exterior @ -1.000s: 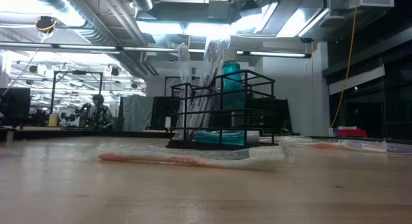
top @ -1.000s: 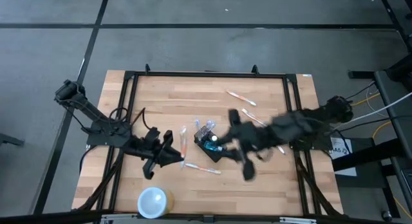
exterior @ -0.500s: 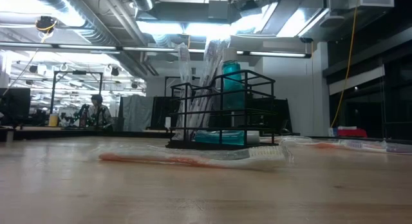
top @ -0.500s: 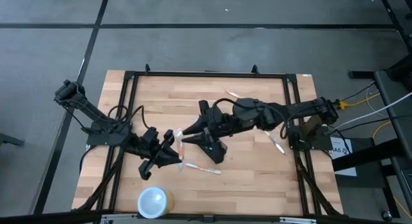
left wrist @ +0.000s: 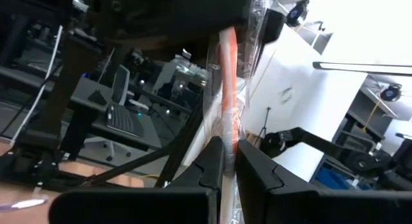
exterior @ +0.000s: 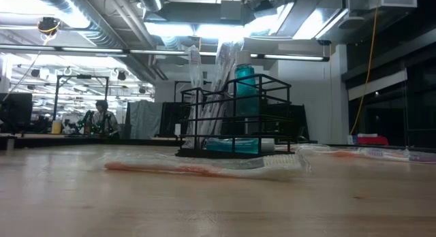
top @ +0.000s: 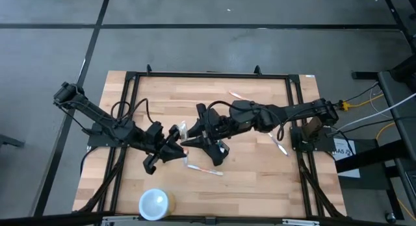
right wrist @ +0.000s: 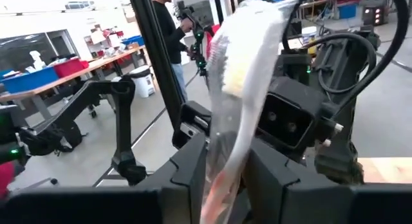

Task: Pick & Place toothbrushing station
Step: Put the orange toothbrush into the wire organizer

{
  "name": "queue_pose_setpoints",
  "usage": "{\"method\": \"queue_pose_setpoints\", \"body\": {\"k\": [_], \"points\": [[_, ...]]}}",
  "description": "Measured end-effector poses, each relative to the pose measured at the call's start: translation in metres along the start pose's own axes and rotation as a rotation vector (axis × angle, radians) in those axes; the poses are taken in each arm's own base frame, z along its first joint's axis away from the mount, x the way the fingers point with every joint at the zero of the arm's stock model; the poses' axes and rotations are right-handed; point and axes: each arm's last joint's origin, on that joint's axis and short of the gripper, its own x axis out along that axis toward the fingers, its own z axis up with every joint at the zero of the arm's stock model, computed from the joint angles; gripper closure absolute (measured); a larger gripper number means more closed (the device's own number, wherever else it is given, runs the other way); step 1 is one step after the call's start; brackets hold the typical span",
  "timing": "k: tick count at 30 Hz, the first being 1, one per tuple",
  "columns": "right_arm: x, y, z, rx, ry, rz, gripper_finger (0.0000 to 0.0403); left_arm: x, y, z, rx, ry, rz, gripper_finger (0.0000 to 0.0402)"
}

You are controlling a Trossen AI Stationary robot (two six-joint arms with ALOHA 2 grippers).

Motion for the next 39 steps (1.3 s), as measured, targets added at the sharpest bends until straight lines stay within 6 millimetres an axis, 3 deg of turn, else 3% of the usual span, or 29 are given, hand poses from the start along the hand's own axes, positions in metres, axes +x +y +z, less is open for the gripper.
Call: {"method": "queue_pose_setpoints", "body": {"k": [6, 14, 17, 21, 23, 28, 31, 35, 39], "points": [[-0.001, 0.002, 0.003, -0.074, -0.03, 0.006, 0.0382, 0.0, 0.002, 0.001, -0.003, -0.012, 0.034, 0.036], [-0.007, 0.0, 0.008, -0.143, -0.04, -0.054, 0.0384, 0.0, 0.006, -0.003, -0.03, 0.025, 0.117, 0.0345], [-0.021, -0.002, 0.017, -0.171, -0.024, -0.111, 0.0384, -0.002, 0.008, -0.009, -0.053, 0.059, 0.202, 0.0341], [-0.055, 0.0, 0.044, -0.206, -0.055, -0.218, 0.0384, -0.008, 0.01, -0.03, -0.013, 0.198, 0.289, 0.0321], [-0.065, -0.002, 0.046, -0.212, -0.023, -0.268, 0.0384, -0.015, 0.007, -0.03, -0.018, 0.222, 0.331, 0.0309], [-0.071, 0.004, 0.026, -0.2, 0.175, -0.31, 0.0384, -0.032, -0.004, -0.026, 0.024, 0.218, 0.445, 0.028], [-0.07, 0.011, 0.016, -0.204, 0.183, -0.314, 0.0384, -0.044, -0.014, -0.008, 0.054, 0.114, 0.506, 0.0269], [-0.063, 0.006, -0.027, -0.177, 0.24, -0.322, 0.0384, -0.06, -0.019, 0.004, 0.098, 0.07, 0.577, 0.0263], [-0.076, 0.002, -0.064, -0.1, 0.143, -0.273, 0.0384, -0.074, -0.024, 0.024, 0.122, 0.001, 0.602, 0.0263]]}}
